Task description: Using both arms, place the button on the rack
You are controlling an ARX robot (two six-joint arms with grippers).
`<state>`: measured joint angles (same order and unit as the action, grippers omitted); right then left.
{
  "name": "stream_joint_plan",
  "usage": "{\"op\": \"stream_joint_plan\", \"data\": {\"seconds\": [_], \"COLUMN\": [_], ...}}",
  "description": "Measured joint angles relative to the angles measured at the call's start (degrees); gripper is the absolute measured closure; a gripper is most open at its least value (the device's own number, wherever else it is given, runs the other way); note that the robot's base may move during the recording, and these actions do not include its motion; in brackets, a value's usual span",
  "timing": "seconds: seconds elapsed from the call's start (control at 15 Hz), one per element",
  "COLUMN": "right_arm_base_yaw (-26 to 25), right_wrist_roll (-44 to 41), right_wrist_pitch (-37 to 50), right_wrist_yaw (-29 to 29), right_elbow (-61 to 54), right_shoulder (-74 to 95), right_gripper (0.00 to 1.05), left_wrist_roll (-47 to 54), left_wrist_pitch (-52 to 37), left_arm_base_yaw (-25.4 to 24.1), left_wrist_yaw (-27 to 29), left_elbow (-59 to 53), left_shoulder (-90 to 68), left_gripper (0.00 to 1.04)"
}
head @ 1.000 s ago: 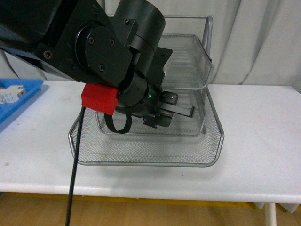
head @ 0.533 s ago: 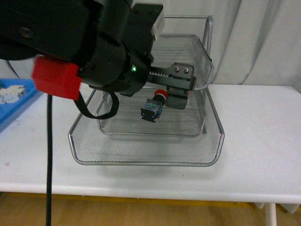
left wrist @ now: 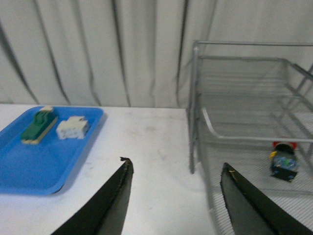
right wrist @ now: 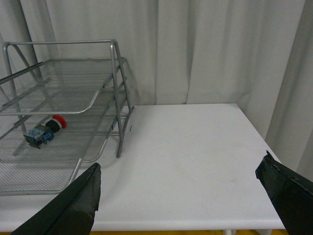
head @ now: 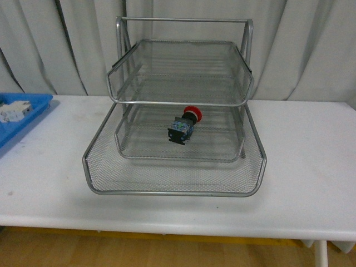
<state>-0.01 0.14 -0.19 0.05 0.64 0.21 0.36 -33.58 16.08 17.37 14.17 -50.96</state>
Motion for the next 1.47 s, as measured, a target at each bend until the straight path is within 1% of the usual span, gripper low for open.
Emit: {"op": "stream_joint_plan", "data": {"seconds": [0.07,0.13,0.27,0.47,0.53,0.6,0.67,0.8,0.87,0.93,1.47], "right_arm_base_yaw": [0.00,0.00,0.00,0.00,0.00,0.00,0.00,0.00,0.00,0.00,0.00], "right_wrist_roll": [-0.02,0.00,0.00,0.00,-0.02,0.00,-0.02,0.00,0.00,0.00,0.00], "right_wrist_pitch": [0.02,0.00,0.00,0.00,-0.02,0.02,0.00,-0.02,0.00,-0.02,0.00], "right_wrist_yaw": [-0.04,-0.02,-0.02,-0.02,-0.02,-0.02,0.00,-0.02,-0.02,-0.02,-0.02], "right_elbow": [0.00,0.00,0.00,0.00,0.00,0.00,0.00,0.00,0.00,0.00,0.00], "right_shoulder": [0.00,0.00,0.00,0.00,0.00,0.00,0.00,0.00,0.00,0.00,0.00], "right_gripper": [0.06,0.06,0.06,0.06,0.06,0.06,0.06,0.06,0.06,0.06,0.06], "left_wrist_roll": [-0.13,-0.13,-0.26,-0.31,-0.28,-0.28,-0.35,-0.33,-0.33,-0.33,-0.33], "left_wrist_pitch": [0.76,1.05,2.97,6.58,8.09,8.83,9.73,11.85,10.05,12.20,21.07], "left_arm_base_yaw": [-3.41,-4.76,-7.19,-10.29,-13.35,-15.82,-16.48,-15.89,-15.91,-15.91,-15.91], "left_wrist_yaw": [-3.63,-5.79,-8.37,-11.43,-15.61,-16.96,-16.44,-17.35,-17.40,-17.35,-17.35], "left_elbow": [-3.56,-4.35,-6.99,-9.73,-10.34,-10.93,-11.15,-11.80,-12.94,-13.66,-13.66], "left_shoulder": [6.10,8.68,12.79,19.30,21.16,22.47,23.58,26.64,27.43,28.65,38.64], "left_gripper": [0.67,0.80,1.04,1.03,1.03,1.03,1.03,1.03,1.03,1.03,1.03]}}
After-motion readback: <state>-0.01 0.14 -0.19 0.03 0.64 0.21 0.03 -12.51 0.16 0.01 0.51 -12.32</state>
